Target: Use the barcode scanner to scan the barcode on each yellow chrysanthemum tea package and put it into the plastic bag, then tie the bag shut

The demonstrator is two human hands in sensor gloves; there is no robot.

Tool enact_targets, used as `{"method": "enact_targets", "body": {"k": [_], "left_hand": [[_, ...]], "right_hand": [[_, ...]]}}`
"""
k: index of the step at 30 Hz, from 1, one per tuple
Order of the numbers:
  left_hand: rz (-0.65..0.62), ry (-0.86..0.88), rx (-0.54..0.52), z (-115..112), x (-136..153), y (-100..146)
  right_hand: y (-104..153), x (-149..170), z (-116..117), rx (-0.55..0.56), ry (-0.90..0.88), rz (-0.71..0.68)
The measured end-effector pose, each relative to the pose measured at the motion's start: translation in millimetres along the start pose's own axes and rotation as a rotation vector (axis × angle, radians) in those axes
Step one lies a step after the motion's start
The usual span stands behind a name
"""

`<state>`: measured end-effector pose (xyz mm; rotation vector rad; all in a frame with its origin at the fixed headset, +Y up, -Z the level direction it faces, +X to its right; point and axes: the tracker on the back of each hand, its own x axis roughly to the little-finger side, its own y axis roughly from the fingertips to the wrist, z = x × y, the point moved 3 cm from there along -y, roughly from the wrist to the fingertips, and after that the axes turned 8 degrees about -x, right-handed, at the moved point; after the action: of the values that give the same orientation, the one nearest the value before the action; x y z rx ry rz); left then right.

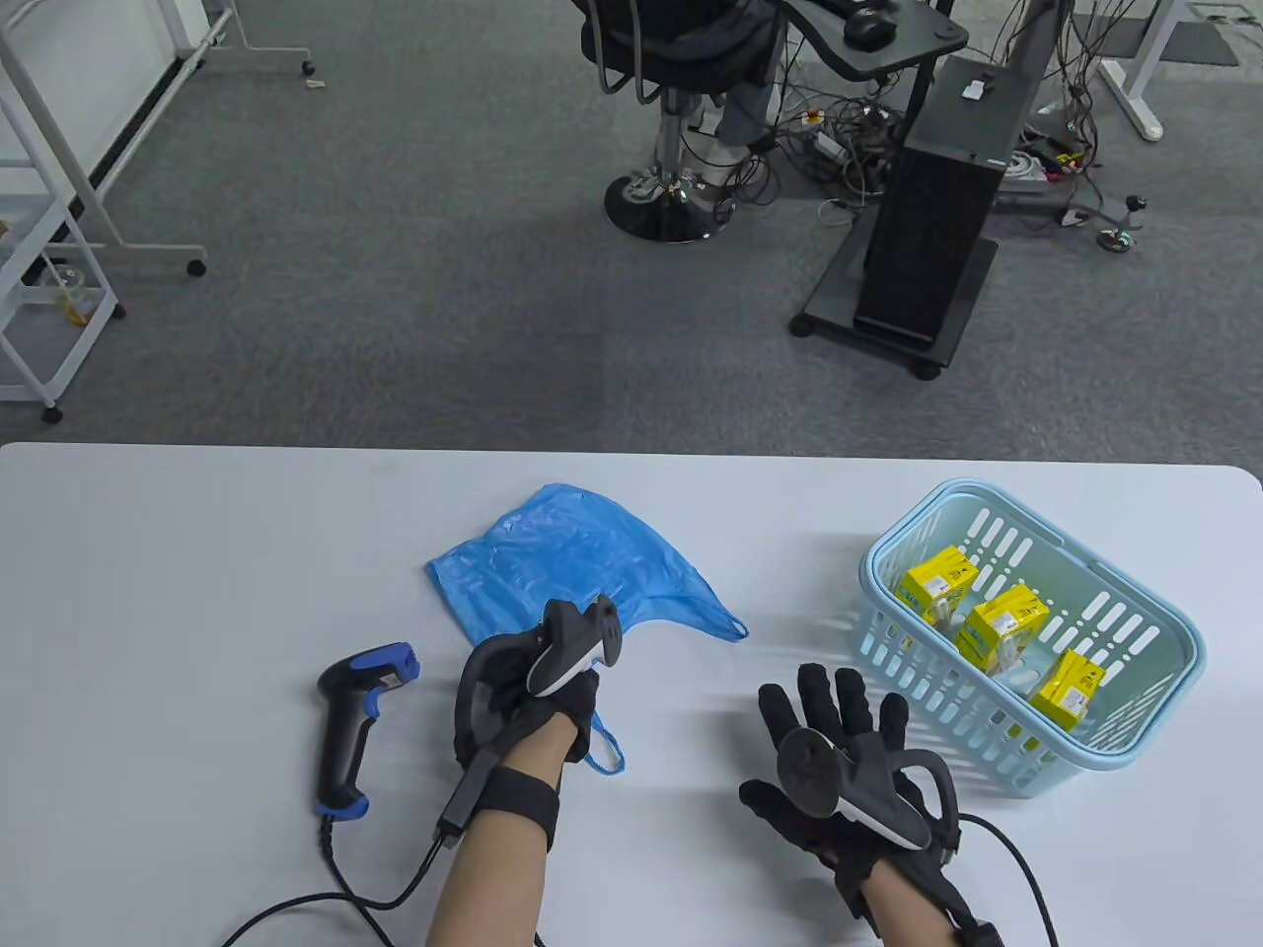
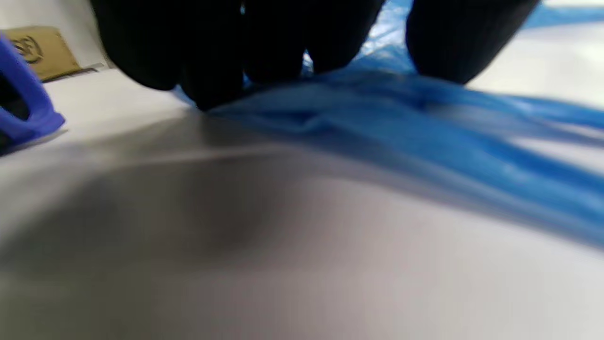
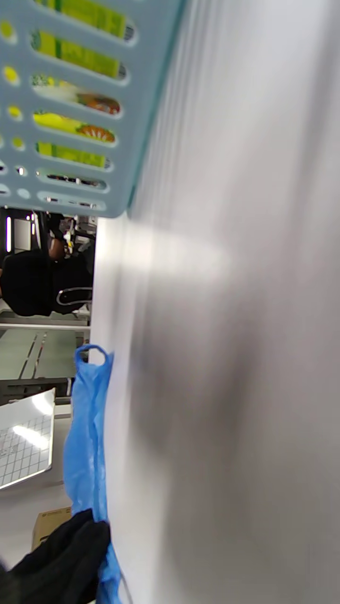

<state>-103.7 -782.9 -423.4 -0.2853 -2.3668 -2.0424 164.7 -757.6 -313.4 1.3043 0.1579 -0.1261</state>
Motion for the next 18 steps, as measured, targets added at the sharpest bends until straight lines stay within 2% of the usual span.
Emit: {"method": "enact_targets", "body": {"k": [4, 9, 14, 18], "left_hand": [[0.010, 0.026, -0.056, 0.2, 11.5, 3.4], [-0.014, 0.092, -0.039, 4.7, 18.3, 10.1], [-0.100, 0.144, -0.123, 26.6, 16.3, 30.8], [-0.184, 0.199, -0.212, 49.9, 13.9, 58.5]], "right_hand": [[-1.5, -0.6, 3.2, -0.015, 0.010, 0.000], [0.4, -1.9, 1.0, -0.006, 0.013, -0.002], [3.3, -5.5, -5.9, 0.020, -0.023, -0.009], [8.6, -16.9, -10.9, 0.039, -0.013, -0.029]]}}
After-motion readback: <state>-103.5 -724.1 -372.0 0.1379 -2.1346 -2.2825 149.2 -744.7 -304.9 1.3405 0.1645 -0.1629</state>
